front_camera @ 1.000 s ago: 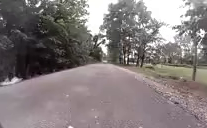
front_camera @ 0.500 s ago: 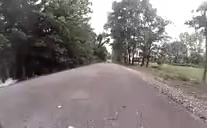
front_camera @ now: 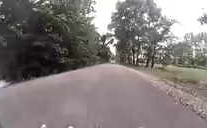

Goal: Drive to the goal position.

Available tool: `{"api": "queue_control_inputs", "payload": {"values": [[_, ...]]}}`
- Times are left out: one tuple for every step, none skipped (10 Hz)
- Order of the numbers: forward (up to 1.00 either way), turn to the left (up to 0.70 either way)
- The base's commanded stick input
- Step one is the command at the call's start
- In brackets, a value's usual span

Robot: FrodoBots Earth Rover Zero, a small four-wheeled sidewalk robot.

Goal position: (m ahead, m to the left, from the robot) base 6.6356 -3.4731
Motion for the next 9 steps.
{"api": "queue_control_inputs", "payload": {"values": [[1.0,-0.01],[1.0,-0.01],[1.0,-0.02],[1.0,-0.03],[1.0,-0.04],[1.0,-0.05],[1.0,-0.06],[1.0,-0.07],[1.0,-0.09]]}}
